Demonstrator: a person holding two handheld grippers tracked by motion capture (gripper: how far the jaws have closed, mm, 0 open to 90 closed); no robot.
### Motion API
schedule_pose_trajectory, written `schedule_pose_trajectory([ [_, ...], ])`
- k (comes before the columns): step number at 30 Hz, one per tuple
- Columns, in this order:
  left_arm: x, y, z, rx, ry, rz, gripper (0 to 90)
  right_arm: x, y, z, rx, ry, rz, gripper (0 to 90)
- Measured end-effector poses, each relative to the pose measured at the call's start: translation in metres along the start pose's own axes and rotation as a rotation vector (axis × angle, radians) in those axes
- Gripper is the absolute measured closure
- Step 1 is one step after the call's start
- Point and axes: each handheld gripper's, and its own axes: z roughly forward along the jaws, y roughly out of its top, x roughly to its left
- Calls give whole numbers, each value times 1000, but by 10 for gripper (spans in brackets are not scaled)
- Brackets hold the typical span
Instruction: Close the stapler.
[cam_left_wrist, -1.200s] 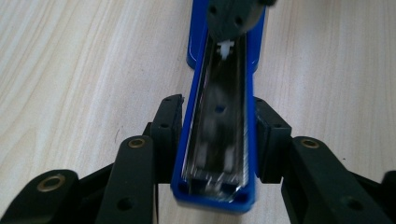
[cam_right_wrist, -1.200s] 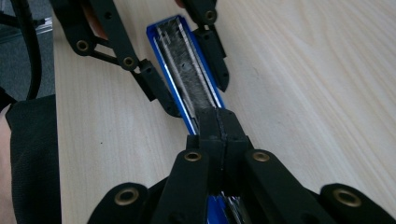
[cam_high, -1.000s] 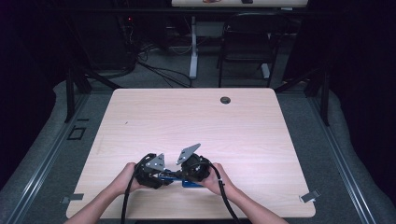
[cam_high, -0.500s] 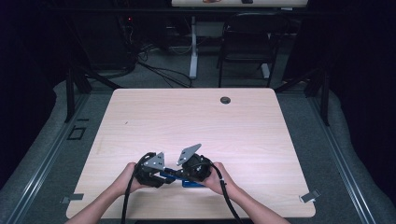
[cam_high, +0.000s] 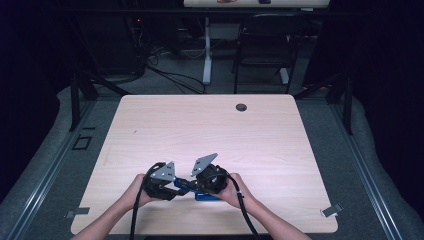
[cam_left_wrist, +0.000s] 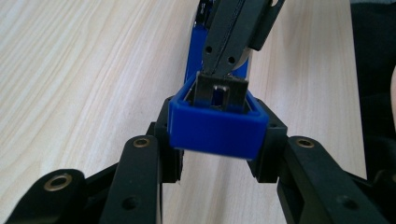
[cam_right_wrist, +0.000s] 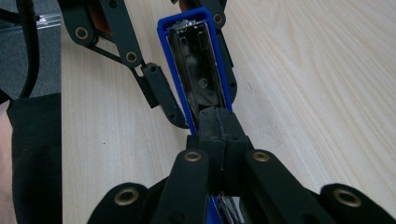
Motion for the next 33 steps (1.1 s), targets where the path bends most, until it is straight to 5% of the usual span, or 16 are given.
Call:
schedule_pose_trajectory([
  [33, -12, 17, 12, -168, 40, -10, 631, -6, -5, -35, -12, -27, 15, 900],
])
